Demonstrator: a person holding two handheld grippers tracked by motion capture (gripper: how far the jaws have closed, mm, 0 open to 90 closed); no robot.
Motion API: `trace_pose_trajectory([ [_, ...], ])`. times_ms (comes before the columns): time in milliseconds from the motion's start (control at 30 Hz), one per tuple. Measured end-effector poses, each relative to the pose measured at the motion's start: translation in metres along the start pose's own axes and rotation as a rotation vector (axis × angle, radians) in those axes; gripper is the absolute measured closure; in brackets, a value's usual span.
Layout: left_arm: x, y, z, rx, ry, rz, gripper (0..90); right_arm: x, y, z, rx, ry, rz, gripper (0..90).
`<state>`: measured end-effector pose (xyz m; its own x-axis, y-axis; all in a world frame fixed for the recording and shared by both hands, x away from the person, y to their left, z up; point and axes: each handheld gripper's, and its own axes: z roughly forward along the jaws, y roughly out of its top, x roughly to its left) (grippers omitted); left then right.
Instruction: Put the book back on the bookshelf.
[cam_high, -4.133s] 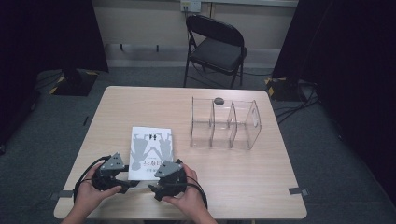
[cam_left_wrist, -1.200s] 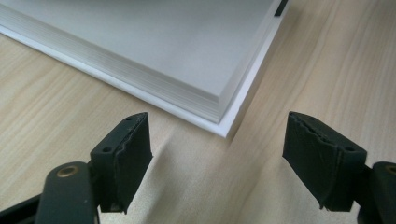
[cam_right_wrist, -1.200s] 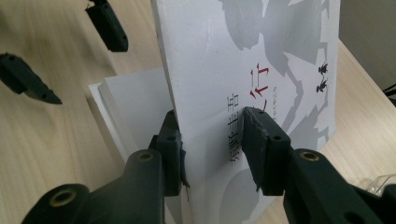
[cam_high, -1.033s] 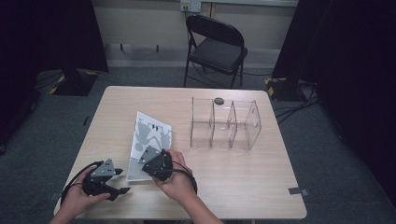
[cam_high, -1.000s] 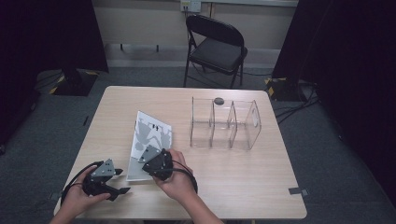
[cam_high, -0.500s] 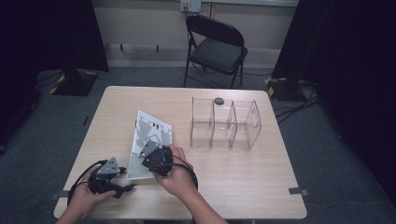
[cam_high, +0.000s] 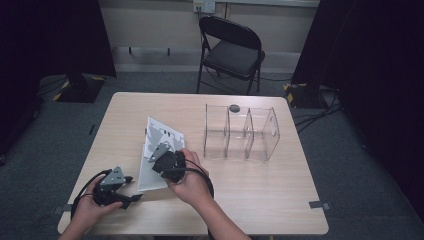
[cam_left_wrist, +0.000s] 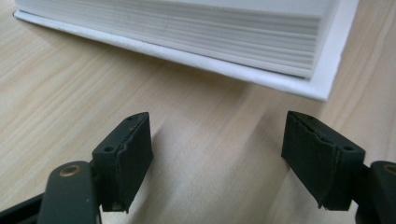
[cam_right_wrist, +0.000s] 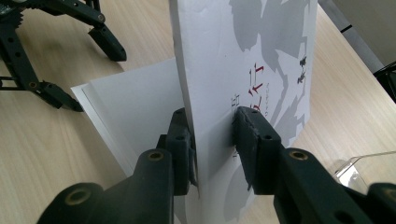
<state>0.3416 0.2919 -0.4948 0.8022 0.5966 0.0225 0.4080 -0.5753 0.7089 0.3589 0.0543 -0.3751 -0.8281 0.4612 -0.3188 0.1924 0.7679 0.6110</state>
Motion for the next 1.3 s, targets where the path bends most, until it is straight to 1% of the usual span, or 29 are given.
trace_pose_trajectory([
  [33,0.001,0.0,0.001,-0.001,0.003,0.003,24.0,0.0,0.001,0.0,0.003,0.001,0.002,67.0],
  [200,0.004,0.001,0.004,-0.015,-0.003,-0.03,24.4,-0.004,0.002,-0.003,0.021,0.019,-0.005,67.2],
  [233,0.005,0.002,0.004,-0.011,-0.004,-0.023,24.1,-0.005,0.002,-0.005,0.018,0.019,0.005,67.6],
  [267,0.006,0.002,0.004,-0.007,-0.002,-0.018,24.0,-0.006,0.002,-0.007,0.018,0.018,0.003,67.8],
  [300,0.005,0.002,0.005,-0.013,-0.004,-0.03,24.0,-0.007,0.002,-0.008,0.014,0.017,0.004,67.8],
  [333,0.006,0.002,0.006,-0.016,-0.003,-0.03,23.9,-0.008,0.002,-0.01,0.019,0.022,0.003,68.1],
  [367,0.005,0.003,0.007,-0.02,-0.001,-0.038,24.0,-0.008,0.002,-0.011,0.021,0.019,0.003,68.2],
  [400,0.005,0.003,0.007,-0.02,0.004,-0.036,24.0,-0.008,0.002,-0.011,0.024,0.023,-0.007,68.2],
  [467,0.005,0.005,0.009,-0.025,0.008,-0.033,24.0,-0.005,0.003,-0.011,0.026,0.025,-0.005,68.1],
  [500,0.004,0.005,0.01,-0.029,0.005,-0.044,24.0,-0.005,0.003,-0.011,0.027,0.024,-0.021,68.2],
  [567,0.004,0.007,0.011,-0.027,0.013,-0.036,24.0,-0.001,0.003,-0.011,0.03,0.025,-0.025,68.1],
  [600,0.004,0.008,0.012,-0.026,0.013,-0.041,24.0,0.0,0.003,-0.011,0.033,0.027,-0.024,68.1],
  [667,0.004,0.008,0.013,-0.03,0.017,-0.043,24.0,0.001,0.003,-0.011,0.032,0.028,-0.036,68.0],
  [700,0.004,0.008,0.013,-0.035,0.02,-0.043,24.0,0.003,0.003,-0.012,0.032,0.032,-0.031,68.0],
  [800,0.003,0.009,0.014,-0.036,0.017,-0.056,23.9,0.006,0.002,-0.013,0.035,0.031,-0.041,67.9],
  [867,0.004,0.01,0.015,-0.026,0.028,-0.049,23.3,0.008,0.002,-0.012,0.037,0.029,-0.05,67.7],
  [967,0.003,0.011,0.016,-0.028,0.028,-0.049,22.6,0.008,0.001,-0.012,0.035,0.028,-0.057,67.6],
  [1067,0.002,0.013,0.016,-0.028,0.038,-0.025,22.4,0.008,0.0,-0.012,0.038,0.028,-0.055,67.6],
  [1100,0.002,0.013,0.016,-0.025,0.039,-0.009,22.4,0.008,0.0,-0.012,0.039,0.028,-0.056,67.6],
  [1133,0.001,0.013,0.016,-0.026,0.038,-0.012,22.7,0.008,0.0,-0.012,0.039,0.028,-0.056,67.6],
  [1233,0.001,0.015,0.014,-0.039,0.045,-0.006,22.8,0.008,0.0,-0.012,0.036,0.028,-0.065,67.5],
  [1300,0.0,0.017,0.012,-0.044,0.053,0.008,22.8,0.008,0.001,-0.012,0.045,0.027,-0.067,67.5],
])
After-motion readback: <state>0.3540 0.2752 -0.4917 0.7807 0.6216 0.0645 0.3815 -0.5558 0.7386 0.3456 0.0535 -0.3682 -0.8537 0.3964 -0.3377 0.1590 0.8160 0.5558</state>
